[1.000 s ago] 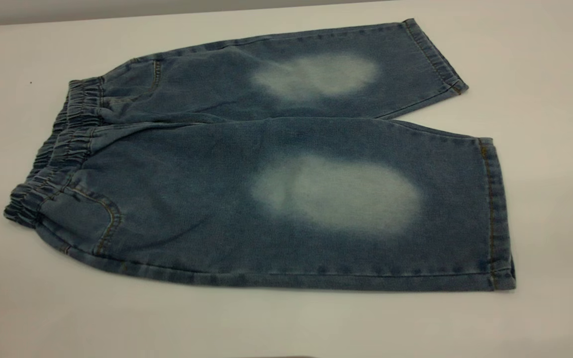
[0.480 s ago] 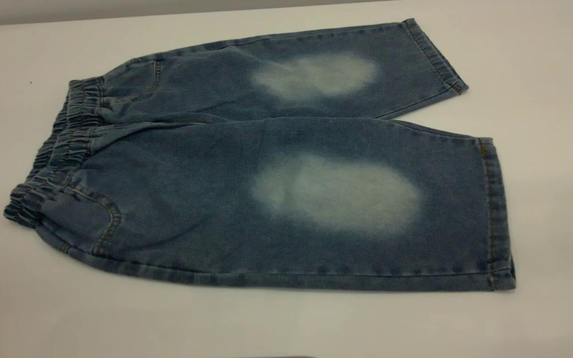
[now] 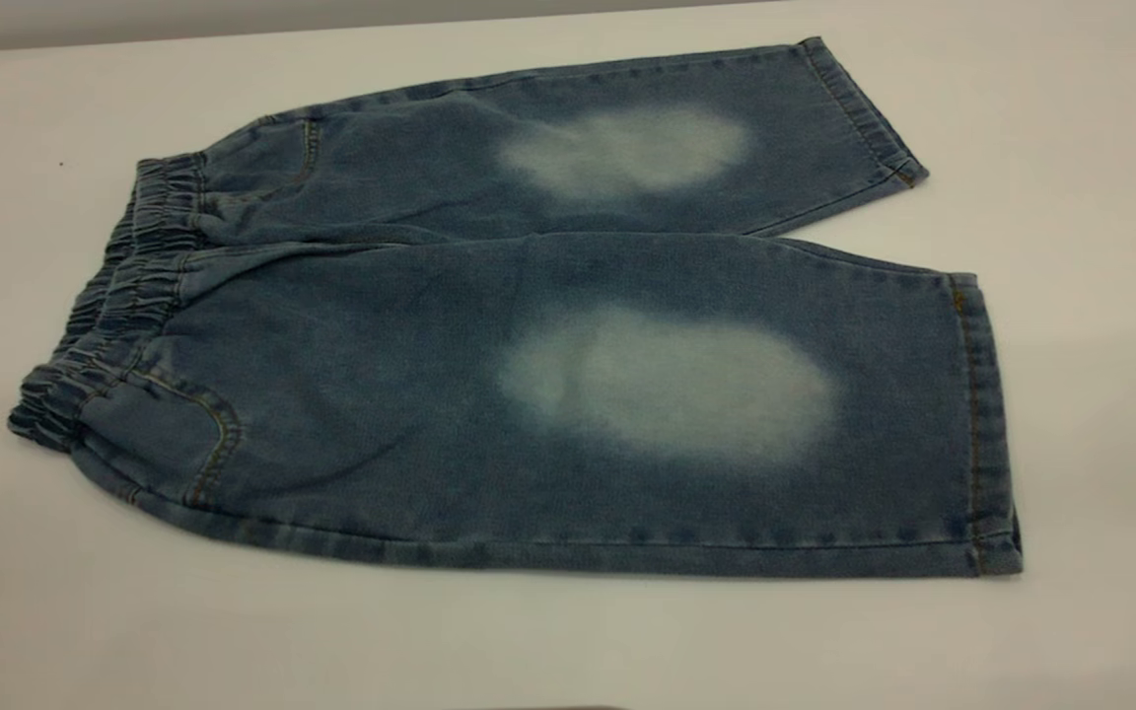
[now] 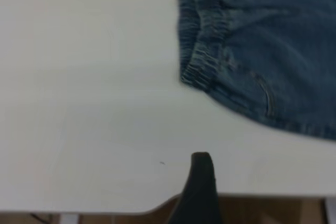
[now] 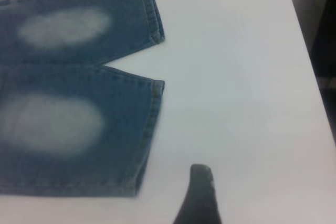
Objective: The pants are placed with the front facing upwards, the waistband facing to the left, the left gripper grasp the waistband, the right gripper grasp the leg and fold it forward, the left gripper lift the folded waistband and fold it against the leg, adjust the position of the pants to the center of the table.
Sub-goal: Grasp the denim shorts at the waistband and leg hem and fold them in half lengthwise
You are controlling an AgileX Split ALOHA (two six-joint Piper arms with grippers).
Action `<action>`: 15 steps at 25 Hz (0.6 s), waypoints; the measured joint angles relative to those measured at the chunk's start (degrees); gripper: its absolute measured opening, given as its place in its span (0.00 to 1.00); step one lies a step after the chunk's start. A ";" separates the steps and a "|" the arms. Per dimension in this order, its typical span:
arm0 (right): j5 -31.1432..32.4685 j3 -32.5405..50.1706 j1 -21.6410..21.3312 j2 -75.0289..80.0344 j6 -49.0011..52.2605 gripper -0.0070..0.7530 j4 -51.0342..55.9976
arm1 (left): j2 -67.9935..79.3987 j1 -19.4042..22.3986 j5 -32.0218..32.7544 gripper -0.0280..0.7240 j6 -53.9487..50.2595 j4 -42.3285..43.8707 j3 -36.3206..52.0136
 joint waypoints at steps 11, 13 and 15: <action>-10.58 -4.53 0.11 21.07 0.45 0.78 2.29 | 35.84 0.00 -17.54 0.82 -6.81 2.48 -5.72; -12.10 -4.53 0.11 24.71 -0.32 0.78 3.81 | 42.77 0.00 -19.98 0.82 -6.81 2.28 -7.26; -13.09 -4.53 0.11 28.30 -2.08 0.78 6.14 | 49.75 0.00 -21.74 0.82 -6.88 1.99 -8.87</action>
